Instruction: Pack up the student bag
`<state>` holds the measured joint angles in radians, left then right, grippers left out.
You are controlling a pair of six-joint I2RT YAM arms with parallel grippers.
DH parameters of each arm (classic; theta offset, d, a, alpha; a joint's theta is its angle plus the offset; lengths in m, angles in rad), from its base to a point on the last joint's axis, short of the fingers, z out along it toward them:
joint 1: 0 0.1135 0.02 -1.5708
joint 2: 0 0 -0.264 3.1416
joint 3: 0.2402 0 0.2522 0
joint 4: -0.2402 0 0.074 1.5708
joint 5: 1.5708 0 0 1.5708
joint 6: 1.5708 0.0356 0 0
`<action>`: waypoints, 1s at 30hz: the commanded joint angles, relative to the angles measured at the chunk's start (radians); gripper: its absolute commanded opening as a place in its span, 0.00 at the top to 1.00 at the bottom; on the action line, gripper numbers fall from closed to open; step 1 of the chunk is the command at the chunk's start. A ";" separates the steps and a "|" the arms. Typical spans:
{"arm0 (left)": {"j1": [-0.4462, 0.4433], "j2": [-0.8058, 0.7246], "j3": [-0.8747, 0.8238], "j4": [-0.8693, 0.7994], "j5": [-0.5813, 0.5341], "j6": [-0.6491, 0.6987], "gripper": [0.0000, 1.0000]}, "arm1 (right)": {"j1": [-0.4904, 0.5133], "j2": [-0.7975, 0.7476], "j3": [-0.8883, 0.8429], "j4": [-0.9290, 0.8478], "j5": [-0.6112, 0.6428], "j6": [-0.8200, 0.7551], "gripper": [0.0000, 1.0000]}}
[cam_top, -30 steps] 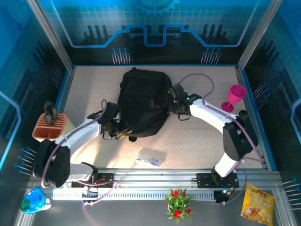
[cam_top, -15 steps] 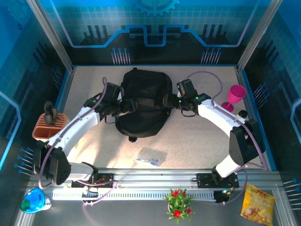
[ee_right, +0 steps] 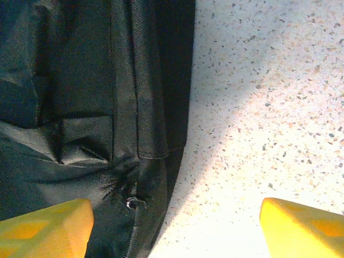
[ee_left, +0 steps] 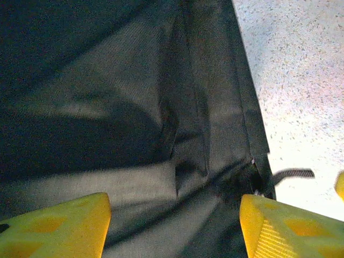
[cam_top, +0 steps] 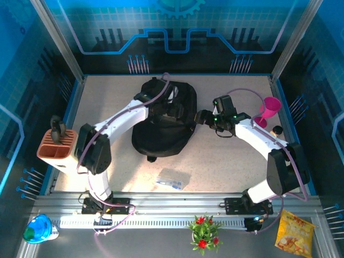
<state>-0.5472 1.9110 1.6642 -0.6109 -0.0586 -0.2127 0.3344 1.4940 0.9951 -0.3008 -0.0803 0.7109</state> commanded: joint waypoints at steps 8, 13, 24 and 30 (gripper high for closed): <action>-0.022 0.263 0.316 -0.238 -0.053 0.153 0.46 | -0.011 -0.040 -0.042 0.035 -0.054 0.048 0.20; -0.023 0.303 0.364 -0.259 -0.085 0.119 0.56 | -0.004 -0.025 -0.035 0.040 -0.073 0.059 0.22; -0.001 0.257 0.346 -0.235 -0.061 0.055 0.76 | 0.023 -0.011 -0.014 0.024 -0.058 0.066 0.24; 0.015 0.216 0.299 -0.199 -0.035 0.030 0.83 | 0.044 0.002 0.005 0.014 -0.043 0.067 0.24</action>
<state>-0.5465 2.1902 1.9858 -0.8246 -0.1143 -0.1581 0.3645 1.4796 0.9695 -0.2764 -0.1352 0.7681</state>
